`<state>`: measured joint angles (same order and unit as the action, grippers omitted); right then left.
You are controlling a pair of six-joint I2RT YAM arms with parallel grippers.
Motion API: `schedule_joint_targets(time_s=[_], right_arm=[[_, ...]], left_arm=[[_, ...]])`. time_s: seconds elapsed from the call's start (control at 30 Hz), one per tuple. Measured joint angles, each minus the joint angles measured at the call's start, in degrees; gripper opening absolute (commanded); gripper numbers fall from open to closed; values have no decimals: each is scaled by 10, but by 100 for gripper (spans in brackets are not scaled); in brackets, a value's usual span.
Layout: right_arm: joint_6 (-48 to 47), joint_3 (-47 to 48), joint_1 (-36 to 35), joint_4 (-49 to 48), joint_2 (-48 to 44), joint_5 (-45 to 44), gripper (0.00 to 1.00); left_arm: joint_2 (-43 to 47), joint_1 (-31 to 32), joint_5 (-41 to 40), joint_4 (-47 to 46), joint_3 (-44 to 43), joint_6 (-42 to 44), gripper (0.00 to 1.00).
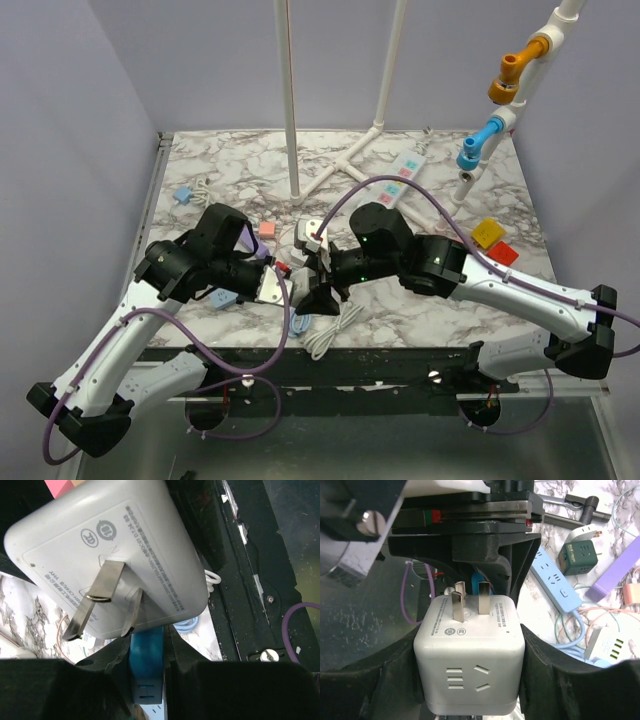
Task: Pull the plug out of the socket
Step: Remove the plug from the socket.
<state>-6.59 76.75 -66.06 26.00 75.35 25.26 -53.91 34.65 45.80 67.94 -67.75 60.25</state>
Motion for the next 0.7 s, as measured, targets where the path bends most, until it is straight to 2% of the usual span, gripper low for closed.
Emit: schedule_joint_targets(time_s=[0.07, 0.1, 0.37, 0.53, 0.7], right_arm=[[-1, 0, 0, -1, 3, -4, 5], [-3, 0, 0, -1, 4, -8, 1], [-6, 0, -6, 4, -4, -34, 1], [-10, -5, -11, 15, -31, -74, 1], [-10, -10, -9, 42, -105, -111, 1]], left_arm=[[0, 0, -4, 5, 0, 1, 0], [0, 0, -6, 6, 0, 2, 0], [1, 3, -12, -1, 0, 14, 0], [1, 8, -16, -44, 7, 10, 0], [6, 6, -75, -43, 60, -2, 0]])
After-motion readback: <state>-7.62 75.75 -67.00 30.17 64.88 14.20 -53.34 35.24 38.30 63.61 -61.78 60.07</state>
